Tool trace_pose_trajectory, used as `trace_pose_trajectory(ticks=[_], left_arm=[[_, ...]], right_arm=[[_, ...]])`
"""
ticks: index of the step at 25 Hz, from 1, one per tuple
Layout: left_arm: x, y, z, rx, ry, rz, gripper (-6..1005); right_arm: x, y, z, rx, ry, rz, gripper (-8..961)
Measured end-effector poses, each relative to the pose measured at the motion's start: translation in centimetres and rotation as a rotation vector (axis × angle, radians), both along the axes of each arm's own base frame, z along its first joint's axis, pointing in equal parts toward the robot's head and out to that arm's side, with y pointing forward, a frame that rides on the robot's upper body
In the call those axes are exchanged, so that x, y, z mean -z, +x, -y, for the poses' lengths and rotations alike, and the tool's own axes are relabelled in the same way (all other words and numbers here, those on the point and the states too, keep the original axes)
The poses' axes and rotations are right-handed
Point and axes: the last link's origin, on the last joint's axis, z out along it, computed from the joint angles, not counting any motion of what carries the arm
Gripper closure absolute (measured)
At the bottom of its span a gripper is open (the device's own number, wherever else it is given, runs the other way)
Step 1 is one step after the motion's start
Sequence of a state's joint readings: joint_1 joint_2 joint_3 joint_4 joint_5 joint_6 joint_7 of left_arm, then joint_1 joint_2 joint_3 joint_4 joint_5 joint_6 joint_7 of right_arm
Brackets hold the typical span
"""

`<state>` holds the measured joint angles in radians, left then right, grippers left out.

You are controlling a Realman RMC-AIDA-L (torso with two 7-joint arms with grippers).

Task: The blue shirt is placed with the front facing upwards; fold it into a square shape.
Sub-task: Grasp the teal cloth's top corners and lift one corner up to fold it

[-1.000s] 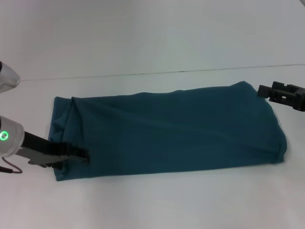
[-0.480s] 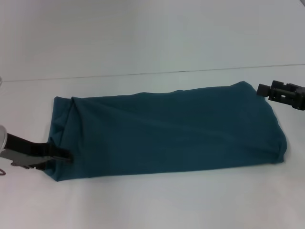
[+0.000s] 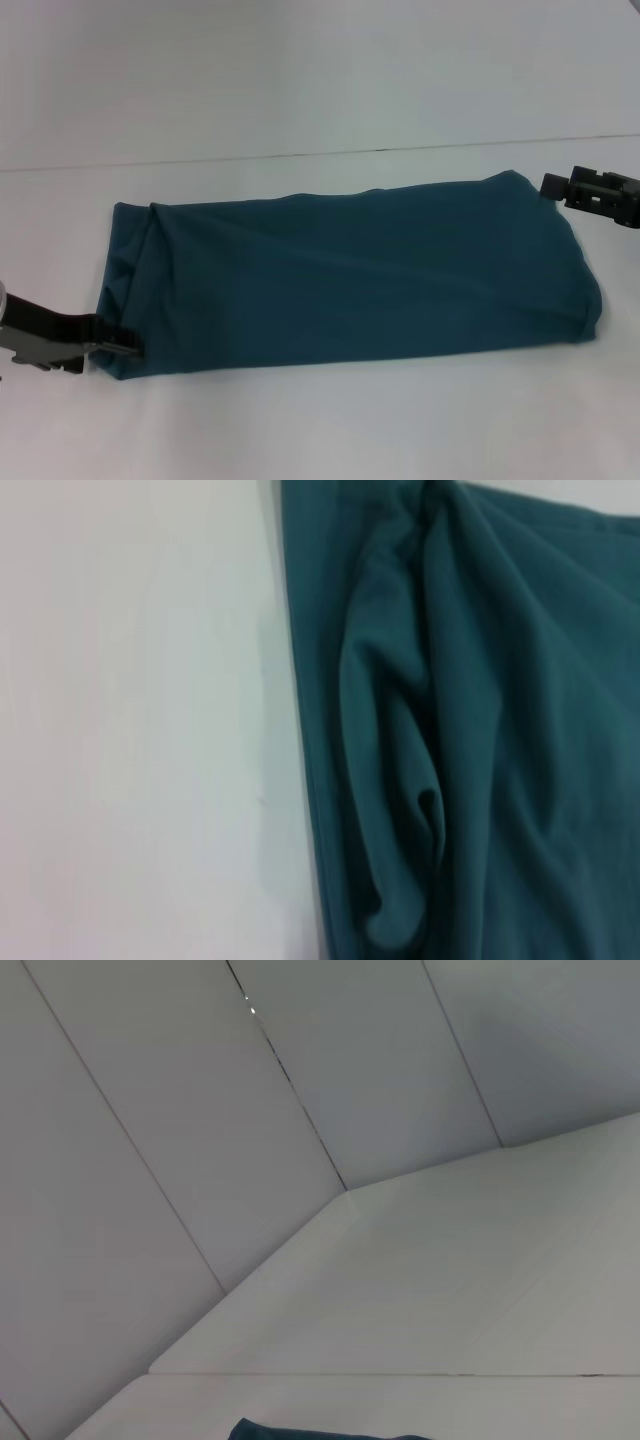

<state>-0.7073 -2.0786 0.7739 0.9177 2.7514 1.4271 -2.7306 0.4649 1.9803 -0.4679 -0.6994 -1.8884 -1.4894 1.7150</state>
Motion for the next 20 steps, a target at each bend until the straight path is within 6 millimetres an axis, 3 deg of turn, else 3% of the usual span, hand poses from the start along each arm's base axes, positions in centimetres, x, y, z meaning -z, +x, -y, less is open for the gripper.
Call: trace_pose_trajectory(ticks=[20], left_arm=[[1.3, 0.6, -0.5, -0.012, -0.043, -0.005, 94]], right_arm=[[-0.4, 0.1, 0.1, -0.003, 0.000, 0.004, 28]])
